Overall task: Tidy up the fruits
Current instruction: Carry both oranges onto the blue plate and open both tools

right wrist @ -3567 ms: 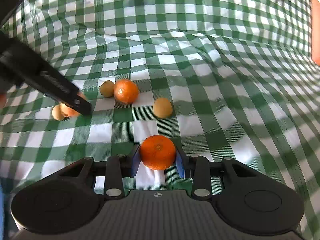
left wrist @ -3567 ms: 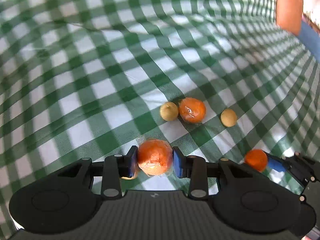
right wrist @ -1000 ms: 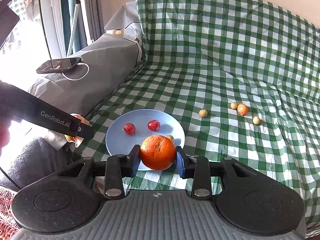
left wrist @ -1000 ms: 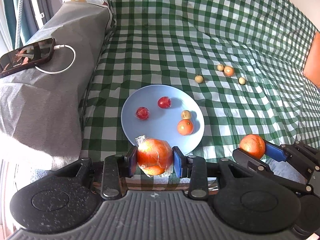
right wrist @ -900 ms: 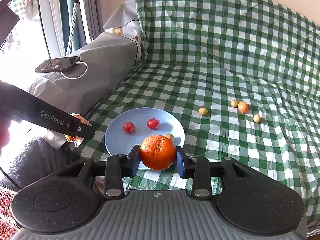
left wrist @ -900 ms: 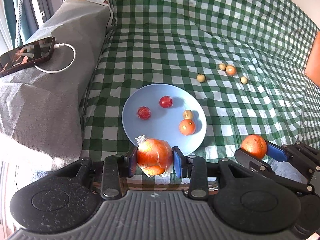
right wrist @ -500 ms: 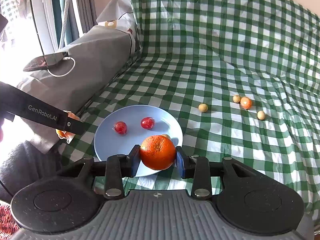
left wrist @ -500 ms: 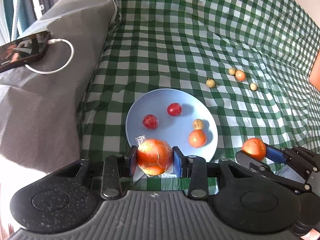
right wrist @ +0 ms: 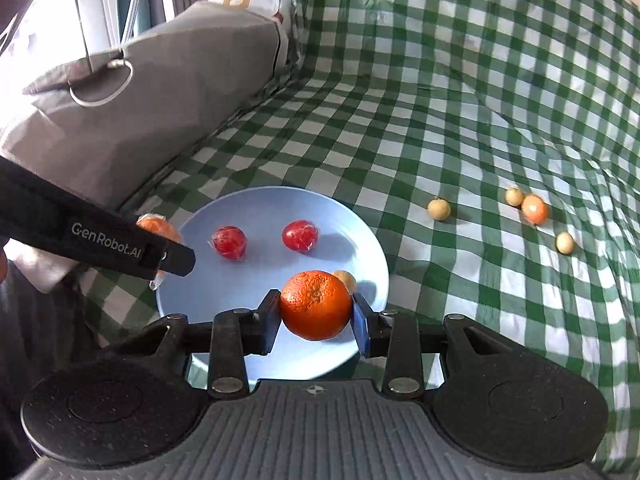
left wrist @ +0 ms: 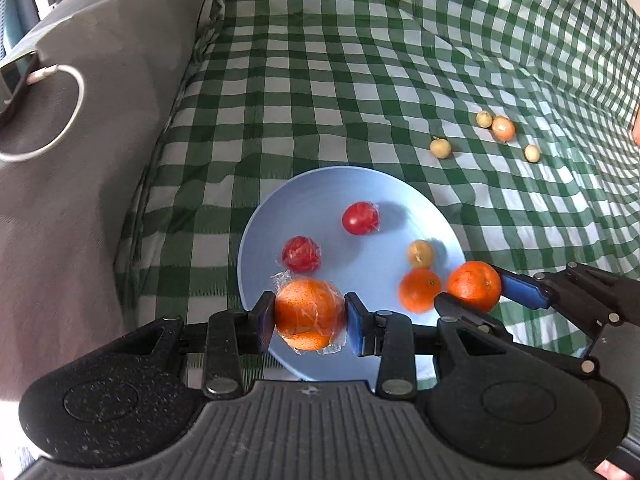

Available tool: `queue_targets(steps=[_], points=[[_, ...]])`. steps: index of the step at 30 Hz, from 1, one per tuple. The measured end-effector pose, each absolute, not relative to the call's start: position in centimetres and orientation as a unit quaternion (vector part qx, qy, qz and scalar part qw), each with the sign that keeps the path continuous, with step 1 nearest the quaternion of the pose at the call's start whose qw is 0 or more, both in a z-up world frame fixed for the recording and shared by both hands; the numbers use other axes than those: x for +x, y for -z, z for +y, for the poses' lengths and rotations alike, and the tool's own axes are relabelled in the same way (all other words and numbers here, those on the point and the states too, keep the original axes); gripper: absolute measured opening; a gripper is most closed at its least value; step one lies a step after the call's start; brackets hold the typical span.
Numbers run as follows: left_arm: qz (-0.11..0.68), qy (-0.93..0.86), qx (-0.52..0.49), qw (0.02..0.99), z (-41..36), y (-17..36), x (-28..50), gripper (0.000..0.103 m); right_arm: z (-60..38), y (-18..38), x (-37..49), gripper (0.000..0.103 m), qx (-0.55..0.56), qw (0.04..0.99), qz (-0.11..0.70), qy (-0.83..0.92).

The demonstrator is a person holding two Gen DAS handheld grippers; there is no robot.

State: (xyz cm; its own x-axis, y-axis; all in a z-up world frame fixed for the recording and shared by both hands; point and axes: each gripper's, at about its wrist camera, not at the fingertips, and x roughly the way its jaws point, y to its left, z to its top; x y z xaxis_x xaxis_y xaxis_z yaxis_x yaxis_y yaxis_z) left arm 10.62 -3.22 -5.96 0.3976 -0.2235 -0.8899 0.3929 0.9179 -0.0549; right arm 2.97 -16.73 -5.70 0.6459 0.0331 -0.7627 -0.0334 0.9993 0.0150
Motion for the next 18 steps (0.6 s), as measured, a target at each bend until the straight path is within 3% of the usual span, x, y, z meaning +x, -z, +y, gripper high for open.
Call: queue_targets(steps=[10,11,12,13,14,15,17,18], points=[[0.510,0.185,0.099,0.834,-4.4,7.7,13.3,0.043,-16.3,7.6,6.5,0.039,-0.026,0.903,0.428,-0.037],[0.504,0.187,0.103,0.837,-4.5,7.6,13.3,0.058,-16.3,7.7,6.8,0.039,-0.026,0.902,0.430,-0.041],[0.501,0.186,0.105,0.839,-4.6,7.5,13.4,0.083,-16.3,7.7,7.1,0.040,-0.024,0.901,0.432,-0.043],[0.494,0.183,0.104,0.843,-4.5,7.1,13.3,0.092,-16.3,7.7,7.2,0.045,-0.022,0.901,0.432,-0.042],[0.483,0.179,0.100,0.851,-4.3,6.6,13.1,0.099,-16.3,7.5,7.2,0.055,-0.020,0.901,0.431,-0.041],[0.474,0.179,0.097,0.857,-4.2,6.1,12.8,0.101,-16.3,7.1,7.1,0.060,-0.018,0.903,0.428,-0.040],[0.473,0.185,0.098,0.856,-3.9,5.1,12.3,0.103,-16.5,6.3,6.4,0.079,-0.014,0.905,0.425,-0.032],[0.474,0.184,0.100,0.855,-3.7,4.5,11.9,0.103,-16.5,5.8,5.8,0.082,-0.012,0.905,0.425,-0.029]])
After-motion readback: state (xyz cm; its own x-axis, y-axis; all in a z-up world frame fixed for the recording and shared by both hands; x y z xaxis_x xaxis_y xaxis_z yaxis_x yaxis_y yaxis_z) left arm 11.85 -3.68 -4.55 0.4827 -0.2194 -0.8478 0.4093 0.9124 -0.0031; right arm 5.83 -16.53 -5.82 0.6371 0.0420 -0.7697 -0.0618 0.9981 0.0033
